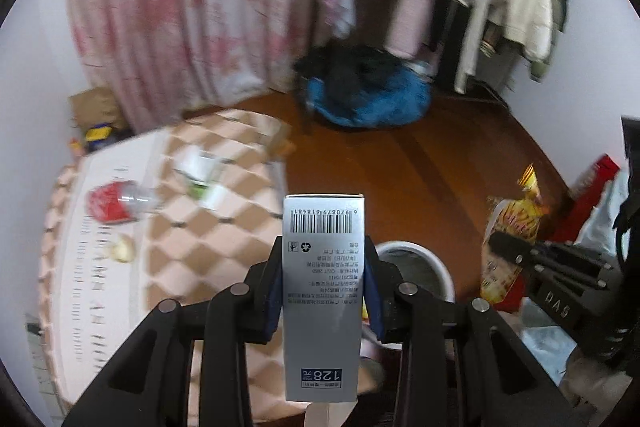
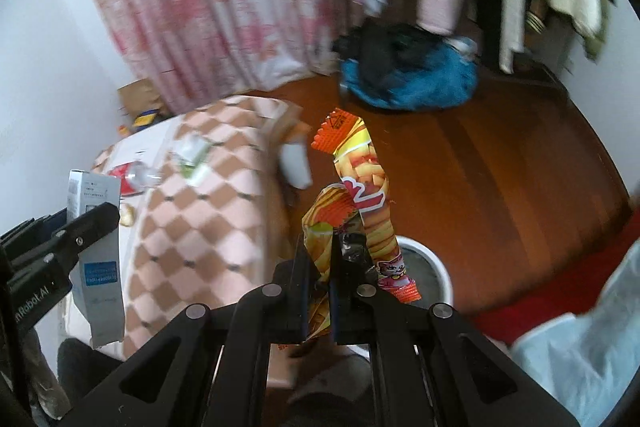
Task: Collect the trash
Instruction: 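Carry white box with left tool while right tool carries chip bag to the bin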
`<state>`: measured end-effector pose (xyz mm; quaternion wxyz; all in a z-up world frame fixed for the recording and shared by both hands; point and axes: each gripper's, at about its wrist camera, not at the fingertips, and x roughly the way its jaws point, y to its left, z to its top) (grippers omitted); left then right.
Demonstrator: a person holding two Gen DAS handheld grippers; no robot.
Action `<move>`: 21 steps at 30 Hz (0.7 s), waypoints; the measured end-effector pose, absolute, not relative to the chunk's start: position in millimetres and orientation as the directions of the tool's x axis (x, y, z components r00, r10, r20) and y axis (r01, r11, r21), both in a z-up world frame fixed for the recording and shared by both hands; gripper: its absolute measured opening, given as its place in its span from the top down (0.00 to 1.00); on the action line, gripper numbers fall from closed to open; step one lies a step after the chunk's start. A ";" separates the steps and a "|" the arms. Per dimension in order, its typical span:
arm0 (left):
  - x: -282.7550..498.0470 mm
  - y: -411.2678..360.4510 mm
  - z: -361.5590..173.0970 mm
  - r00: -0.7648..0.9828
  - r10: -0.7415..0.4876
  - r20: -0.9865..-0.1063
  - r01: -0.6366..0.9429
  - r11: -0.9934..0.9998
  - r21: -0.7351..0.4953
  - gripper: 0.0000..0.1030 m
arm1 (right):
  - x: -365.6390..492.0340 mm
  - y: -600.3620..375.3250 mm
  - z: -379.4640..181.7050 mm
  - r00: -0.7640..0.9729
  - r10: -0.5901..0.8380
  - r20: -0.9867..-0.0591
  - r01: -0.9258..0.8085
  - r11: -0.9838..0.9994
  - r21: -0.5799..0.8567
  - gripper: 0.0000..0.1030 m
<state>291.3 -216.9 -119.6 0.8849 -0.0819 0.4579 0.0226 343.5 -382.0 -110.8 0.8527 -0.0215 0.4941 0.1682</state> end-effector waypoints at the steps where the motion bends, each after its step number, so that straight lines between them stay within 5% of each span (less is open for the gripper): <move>1: 297.2 -225.8 -124.7 0.568 -0.056 -0.821 -0.105 0.985 -0.140 0.71 | 345.3 -396.5 -116.6 0.446 0.259 -0.857 -0.286 0.948 0.138 0.93; 11: 379.8 -286.4 -227.8 0.325 -0.289 -0.900 -0.087 0.939 -0.333 0.70 | 379.7 -500.2 -226.5 0.256 0.296 -0.920 -0.066 0.955 0.289 0.93; 21: 435.2 -313.1 -318.2 0.125 -0.358 -0.925 -0.117 0.921 -0.372 0.69 | 423.7 -529.7 -342.6 0.080 0.306 -0.949 0.063 0.948 0.311 0.93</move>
